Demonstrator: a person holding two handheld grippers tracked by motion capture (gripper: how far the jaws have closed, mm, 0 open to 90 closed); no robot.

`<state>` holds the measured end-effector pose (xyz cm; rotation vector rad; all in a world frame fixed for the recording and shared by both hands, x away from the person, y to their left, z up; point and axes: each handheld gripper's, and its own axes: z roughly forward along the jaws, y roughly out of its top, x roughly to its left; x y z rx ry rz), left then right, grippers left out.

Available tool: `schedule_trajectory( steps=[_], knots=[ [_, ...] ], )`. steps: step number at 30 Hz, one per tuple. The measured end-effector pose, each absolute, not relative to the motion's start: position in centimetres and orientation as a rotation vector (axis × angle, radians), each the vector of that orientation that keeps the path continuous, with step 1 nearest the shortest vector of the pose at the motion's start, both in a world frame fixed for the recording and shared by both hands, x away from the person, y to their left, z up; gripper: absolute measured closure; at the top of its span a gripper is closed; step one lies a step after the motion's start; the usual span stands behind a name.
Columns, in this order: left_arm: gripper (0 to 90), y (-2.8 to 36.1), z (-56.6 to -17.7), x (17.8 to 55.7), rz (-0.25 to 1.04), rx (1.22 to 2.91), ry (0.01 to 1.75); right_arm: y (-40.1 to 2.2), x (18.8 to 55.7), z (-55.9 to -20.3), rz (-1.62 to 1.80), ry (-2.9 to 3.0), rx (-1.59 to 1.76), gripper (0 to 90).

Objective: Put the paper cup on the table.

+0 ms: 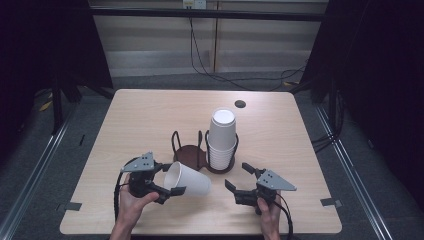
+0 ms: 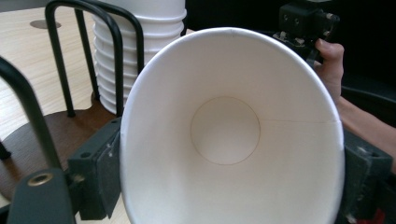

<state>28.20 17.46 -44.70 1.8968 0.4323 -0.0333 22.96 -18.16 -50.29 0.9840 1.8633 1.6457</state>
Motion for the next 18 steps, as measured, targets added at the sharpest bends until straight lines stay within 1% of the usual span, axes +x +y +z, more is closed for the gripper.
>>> schedule_trajectory(
  steps=[4,6,9,13,18],
  knots=[
    [13.6,17.8,-44.7,28.3,-0.022,1.906,0.443,-18.1,22.9,-50.4,1.644,1.835,0.982,13.8],
    [13.5,17.9,-44.7,28.3,0.003,1.927,0.459,-18.1,22.9,-50.6,1.625,1.807,0.993,13.9],
    [13.2,18.1,-44.5,28.4,0.000,1.943,0.472,-18.1,22.9,-50.7,1.626,1.797,0.989,13.6],
    [13.2,18.6,-43.7,28.6,-0.004,1.939,0.464,-18.2,22.8,-50.7,1.626,1.783,0.975,13.3],
    [13.1,19.2,-42.7,28.7,0.027,1.957,0.470,-18.5,22.5,-50.8,1.652,1.756,0.948,13.2]
  ],
)
